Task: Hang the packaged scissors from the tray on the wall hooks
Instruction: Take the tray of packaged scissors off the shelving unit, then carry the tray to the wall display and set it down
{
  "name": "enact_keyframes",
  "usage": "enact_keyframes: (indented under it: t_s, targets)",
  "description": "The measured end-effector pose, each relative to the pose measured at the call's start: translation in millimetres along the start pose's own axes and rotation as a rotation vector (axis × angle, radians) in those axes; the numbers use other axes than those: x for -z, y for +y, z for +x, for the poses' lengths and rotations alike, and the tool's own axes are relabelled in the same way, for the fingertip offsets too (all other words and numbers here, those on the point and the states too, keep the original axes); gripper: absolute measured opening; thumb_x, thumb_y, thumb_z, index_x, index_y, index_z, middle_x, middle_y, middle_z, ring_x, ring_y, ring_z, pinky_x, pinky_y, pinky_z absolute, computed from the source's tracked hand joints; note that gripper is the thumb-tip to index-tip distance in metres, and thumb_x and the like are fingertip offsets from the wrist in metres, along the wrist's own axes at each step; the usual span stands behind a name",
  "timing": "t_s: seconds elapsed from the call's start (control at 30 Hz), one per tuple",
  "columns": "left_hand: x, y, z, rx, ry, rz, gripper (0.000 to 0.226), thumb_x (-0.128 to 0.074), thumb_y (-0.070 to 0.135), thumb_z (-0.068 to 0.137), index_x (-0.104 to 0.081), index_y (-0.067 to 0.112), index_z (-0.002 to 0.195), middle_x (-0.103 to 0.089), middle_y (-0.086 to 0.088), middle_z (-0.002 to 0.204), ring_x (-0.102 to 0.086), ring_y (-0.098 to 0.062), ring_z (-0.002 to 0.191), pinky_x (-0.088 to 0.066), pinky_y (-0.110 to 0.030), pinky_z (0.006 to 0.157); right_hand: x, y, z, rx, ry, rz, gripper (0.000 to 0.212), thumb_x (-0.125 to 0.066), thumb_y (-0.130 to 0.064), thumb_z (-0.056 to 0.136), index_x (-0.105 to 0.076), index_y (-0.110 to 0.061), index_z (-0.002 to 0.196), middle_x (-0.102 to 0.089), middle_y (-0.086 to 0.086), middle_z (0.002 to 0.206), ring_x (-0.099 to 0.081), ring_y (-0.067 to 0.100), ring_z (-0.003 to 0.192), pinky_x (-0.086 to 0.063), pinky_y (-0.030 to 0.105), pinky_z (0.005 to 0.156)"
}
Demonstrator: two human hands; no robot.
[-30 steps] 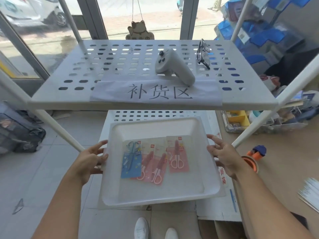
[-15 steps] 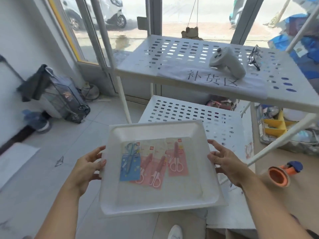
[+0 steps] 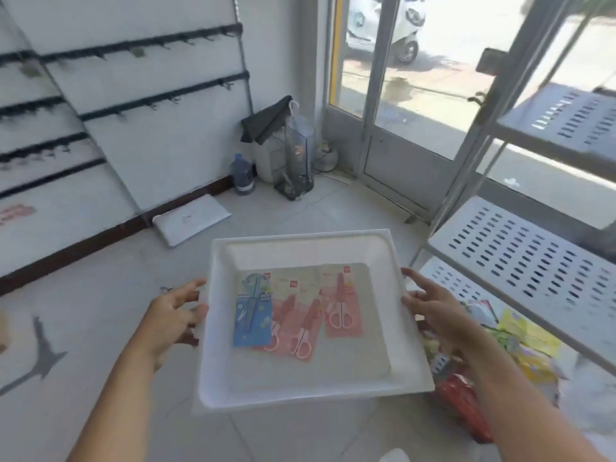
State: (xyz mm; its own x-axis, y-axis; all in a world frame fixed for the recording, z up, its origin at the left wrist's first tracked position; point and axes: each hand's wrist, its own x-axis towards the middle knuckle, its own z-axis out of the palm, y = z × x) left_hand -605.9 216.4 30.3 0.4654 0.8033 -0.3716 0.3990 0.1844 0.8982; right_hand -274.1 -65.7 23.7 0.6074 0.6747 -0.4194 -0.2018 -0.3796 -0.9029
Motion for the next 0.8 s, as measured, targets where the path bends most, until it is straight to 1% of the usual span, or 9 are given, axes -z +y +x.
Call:
enact_keyframes:
  t_s: [0.1, 0.17, 0.27, 0.33, 0.4, 0.47, 0.53, 0.67, 0.8]
  targets:
    - [71, -32, -26, 0.013, 0.129, -0.03, 0.046, -0.063, 0.001, 0.092, -0.061, 0.037, 0.121, -0.063, -0.006, 0.122, -0.062, -0.024, 0.076, -0.053, -0.031, 0.049, -73, -13, 15, 0.021, -0.113, -0.056, 0.05, -0.056, -0.001, 0.1, -0.052, -0.028, 0.142, -0.064, 0.013, 0.088, -0.064, 0.025, 0.08, -0.055, 0.039, 0.065]
    - [111, -50, -42, 0.027, 0.221, -0.051, 0.045, -0.063, 0.002, 0.093, -0.061, 0.04, 0.118, -0.061, -0.007, 0.124, -0.062, -0.024, 0.076, -0.052, -0.031, 0.049, -118, -21, 25, 0.03, -0.199, -0.098, 0.051, -0.057, -0.001, 0.099, -0.051, -0.026, 0.144, -0.06, 0.016, 0.089, -0.062, 0.028, 0.084, -0.053, 0.045, 0.073]
    - [156, -73, -64, 0.059, 0.373, -0.098, 0.045, -0.062, 0.001, 0.093, -0.06, 0.036, 0.123, -0.059, -0.008, 0.126, -0.063, -0.021, 0.079, -0.052, -0.029, 0.045, -178, -34, 41, 0.048, -0.323, -0.146, 0.049, -0.058, -0.003, 0.099, -0.053, -0.029, 0.141, -0.057, 0.014, 0.088, -0.061, 0.027, 0.085, -0.05, 0.047, 0.076]
    - [180, -88, -75, 0.081, 0.488, -0.148, 0.047, -0.062, -0.001, 0.093, -0.061, 0.031, 0.126, -0.059, -0.008, 0.121, -0.062, -0.018, 0.08, -0.052, -0.028, 0.044, -217, -40, 53, 0.05, -0.399, -0.179, 0.049, -0.058, -0.004, 0.1, -0.053, -0.032, 0.14, -0.056, 0.015, 0.091, -0.061, 0.029, 0.089, -0.051, 0.049, 0.079]
    - [201, -102, -84, 0.104, 0.59, -0.185, 0.048, -0.063, -0.002, 0.091, -0.063, 0.029, 0.128, -0.06, -0.008, 0.117, -0.063, -0.019, 0.085, -0.051, -0.028, 0.049, -256, -46, 67, 0.045, -0.462, -0.216, 0.05, -0.058, -0.005, 0.1, -0.052, -0.032, 0.142, -0.055, 0.015, 0.094, -0.061, 0.03, 0.092, -0.052, 0.049, 0.08]
    - [221, -114, -90, 0.132, 0.661, -0.222, 0.048, -0.064, -0.001, 0.09, -0.064, 0.027, 0.129, -0.062, -0.009, 0.119, -0.065, -0.024, 0.092, -0.051, -0.029, 0.053, -296, -52, 83, 0.042, -0.511, -0.25, 0.05, -0.056, -0.004, 0.101, -0.052, -0.032, 0.142, -0.055, 0.014, 0.094, -0.061, 0.029, 0.092, -0.054, 0.045, 0.076]
    - [238, -122, -93, 0.163, 0.732, -0.267, 0.048, -0.063, -0.002, 0.09, -0.064, 0.026, 0.129, -0.062, -0.006, 0.116, -0.064, -0.024, 0.087, -0.049, -0.028, 0.048, -335, -58, 99, 0.043, -0.555, -0.287, 0.049, -0.054, -0.004, 0.102, -0.053, -0.033, 0.141, -0.056, 0.014, 0.094, -0.061, 0.028, 0.092, -0.055, 0.042, 0.076]
    - [272, -126, -91, 0.193, 0.847, -0.328, 0.044, -0.06, -0.005, 0.091, -0.064, 0.026, 0.121, -0.06, -0.001, 0.102, -0.061, -0.024, 0.074, -0.047, -0.025, 0.037, -409, -78, 134, 0.061, -0.676, -0.34, 0.049, -0.053, -0.005, 0.102, -0.054, -0.035, 0.14, -0.055, 0.012, 0.094, -0.06, 0.025, 0.089, -0.055, 0.041, 0.077]
    - [308, -125, -88, 0.232, 0.906, -0.375, 0.044, -0.06, -0.007, 0.091, -0.063, 0.024, 0.122, -0.066, -0.001, 0.104, -0.062, -0.027, 0.068, -0.048, -0.026, 0.037, -477, -107, 162, 0.081, -0.789, -0.384, 0.047, -0.052, -0.004, 0.102, -0.055, -0.036, 0.137, -0.053, 0.012, 0.094, -0.058, 0.026, 0.088, -0.054, 0.042, 0.078]
